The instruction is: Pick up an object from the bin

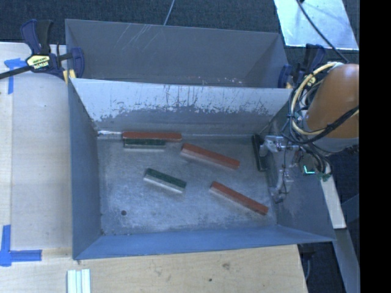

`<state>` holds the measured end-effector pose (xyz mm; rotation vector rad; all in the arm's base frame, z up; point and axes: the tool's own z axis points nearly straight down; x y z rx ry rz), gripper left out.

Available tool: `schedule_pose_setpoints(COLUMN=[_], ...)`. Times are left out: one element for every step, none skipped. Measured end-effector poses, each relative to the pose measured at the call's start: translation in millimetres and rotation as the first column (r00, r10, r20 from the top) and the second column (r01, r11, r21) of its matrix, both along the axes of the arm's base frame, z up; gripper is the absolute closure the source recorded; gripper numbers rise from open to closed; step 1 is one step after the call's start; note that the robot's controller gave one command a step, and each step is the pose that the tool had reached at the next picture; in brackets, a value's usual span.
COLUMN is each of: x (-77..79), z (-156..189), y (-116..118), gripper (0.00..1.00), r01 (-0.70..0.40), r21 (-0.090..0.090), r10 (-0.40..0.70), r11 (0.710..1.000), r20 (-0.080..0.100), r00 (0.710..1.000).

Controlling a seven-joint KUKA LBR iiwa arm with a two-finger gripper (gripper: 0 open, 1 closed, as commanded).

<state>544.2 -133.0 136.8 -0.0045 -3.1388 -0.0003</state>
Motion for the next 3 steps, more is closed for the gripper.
schedule_pose_setpoints(x=[2.0, -15.2, -18.2], z=[3, -43, -20], y=[0, 11, 21], gripper=[0.0, 0.0, 0.0], r01=[-0.003, 0.115, 0.188], r21=[-0.001, -0.002, 0.0], r10=[0.003, -0.115, -0.188], r11=[1.0, 0.993, 0.982], r20=[0.007, 0.012, 0.003], r00=[1.0, 0.993, 0.982])
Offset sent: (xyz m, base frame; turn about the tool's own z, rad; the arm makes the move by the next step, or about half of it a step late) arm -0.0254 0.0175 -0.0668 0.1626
